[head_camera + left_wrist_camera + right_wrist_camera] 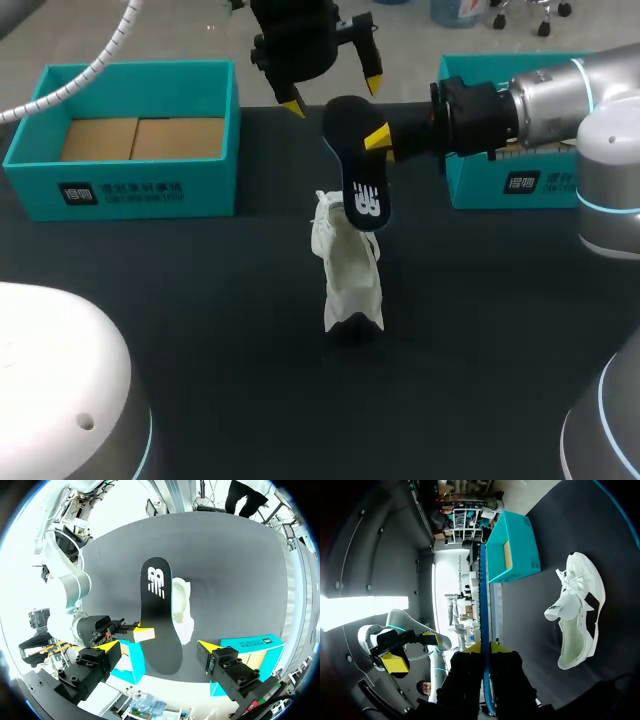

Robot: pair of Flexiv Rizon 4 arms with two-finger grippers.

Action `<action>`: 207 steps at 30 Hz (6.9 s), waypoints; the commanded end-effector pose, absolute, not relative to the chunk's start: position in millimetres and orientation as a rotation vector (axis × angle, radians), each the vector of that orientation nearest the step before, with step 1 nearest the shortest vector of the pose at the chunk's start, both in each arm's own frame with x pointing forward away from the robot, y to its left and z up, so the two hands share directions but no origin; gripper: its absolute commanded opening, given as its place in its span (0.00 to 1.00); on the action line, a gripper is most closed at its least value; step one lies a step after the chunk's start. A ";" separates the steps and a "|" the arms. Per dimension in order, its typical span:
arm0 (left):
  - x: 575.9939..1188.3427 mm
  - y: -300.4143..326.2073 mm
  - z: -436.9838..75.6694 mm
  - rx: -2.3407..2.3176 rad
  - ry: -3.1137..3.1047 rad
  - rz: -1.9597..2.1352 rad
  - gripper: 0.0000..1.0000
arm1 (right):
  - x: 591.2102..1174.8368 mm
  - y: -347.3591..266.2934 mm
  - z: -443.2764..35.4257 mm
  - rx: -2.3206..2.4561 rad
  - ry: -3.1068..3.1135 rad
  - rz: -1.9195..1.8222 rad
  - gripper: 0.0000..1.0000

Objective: Take the shoe out of the shoebox, open the shoe tongue, remove and reinsert the insole, then place the shoe into the shoebox

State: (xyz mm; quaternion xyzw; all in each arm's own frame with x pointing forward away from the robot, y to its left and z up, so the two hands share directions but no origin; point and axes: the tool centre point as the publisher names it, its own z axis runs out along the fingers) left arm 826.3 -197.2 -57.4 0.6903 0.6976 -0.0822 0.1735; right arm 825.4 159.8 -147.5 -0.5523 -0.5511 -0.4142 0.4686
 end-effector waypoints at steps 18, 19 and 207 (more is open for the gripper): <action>797.3 -147.3 -50.5 1.602 1.414 -0.820 1.00 | 827.0 163.7 -144.3 -1.358 -1.369 -0.991 0.00; 795.7 -147.1 -50.1 1.602 1.405 -0.818 1.00 | 827.2 163.9 -144.4 -1.358 -1.369 -0.990 0.00; 824.1 -199.7 -119.4 1.063 1.283 -1.104 0.00 | 719.1 -24.0 -162.6 -1.950 -1.566 -1.002 1.00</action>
